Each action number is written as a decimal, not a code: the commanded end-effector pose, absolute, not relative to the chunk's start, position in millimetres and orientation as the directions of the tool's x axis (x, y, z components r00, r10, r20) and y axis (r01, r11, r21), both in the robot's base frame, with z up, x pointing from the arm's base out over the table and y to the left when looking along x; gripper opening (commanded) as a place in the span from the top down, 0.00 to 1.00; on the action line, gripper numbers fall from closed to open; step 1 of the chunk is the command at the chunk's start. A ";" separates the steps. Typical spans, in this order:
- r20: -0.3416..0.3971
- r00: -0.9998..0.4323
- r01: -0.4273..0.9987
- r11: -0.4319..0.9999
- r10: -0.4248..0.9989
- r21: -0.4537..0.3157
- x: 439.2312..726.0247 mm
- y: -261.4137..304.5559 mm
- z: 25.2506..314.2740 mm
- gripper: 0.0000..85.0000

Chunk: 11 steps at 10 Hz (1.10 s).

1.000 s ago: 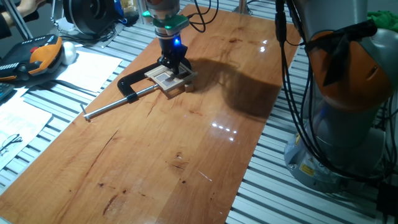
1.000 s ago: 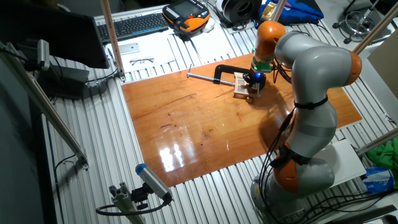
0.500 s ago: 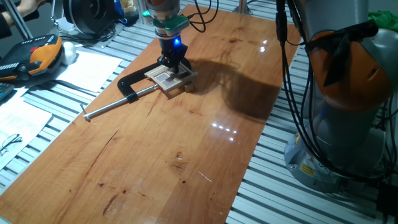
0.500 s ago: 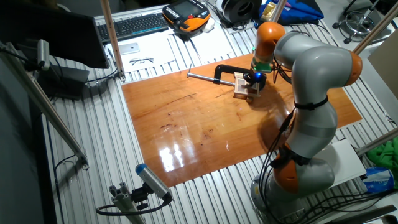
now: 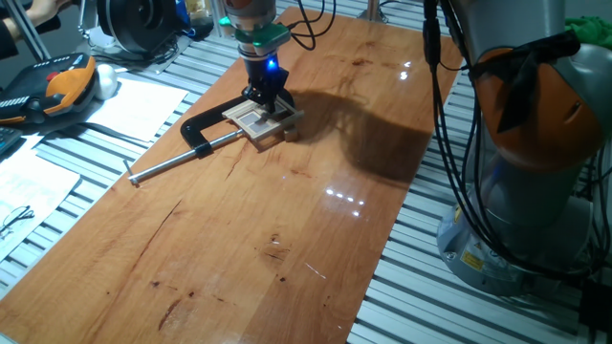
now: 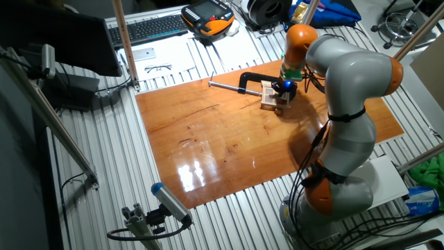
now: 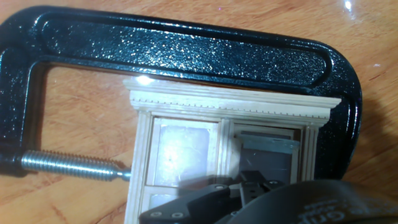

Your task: Close a sliding window

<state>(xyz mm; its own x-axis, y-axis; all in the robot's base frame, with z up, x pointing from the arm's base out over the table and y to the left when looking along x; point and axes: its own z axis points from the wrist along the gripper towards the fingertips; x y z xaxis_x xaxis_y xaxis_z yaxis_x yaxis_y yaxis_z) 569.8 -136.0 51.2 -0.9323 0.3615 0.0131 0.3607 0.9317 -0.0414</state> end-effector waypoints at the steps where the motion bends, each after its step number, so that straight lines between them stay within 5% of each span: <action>1: 0.014 -0.932 0.361 0.932 0.361 -0.040 569.8 -135.7 50.8 1.00; 11: 0.020 -0.931 0.365 0.931 0.366 -0.028 567.0 -132.7 49.2 1.00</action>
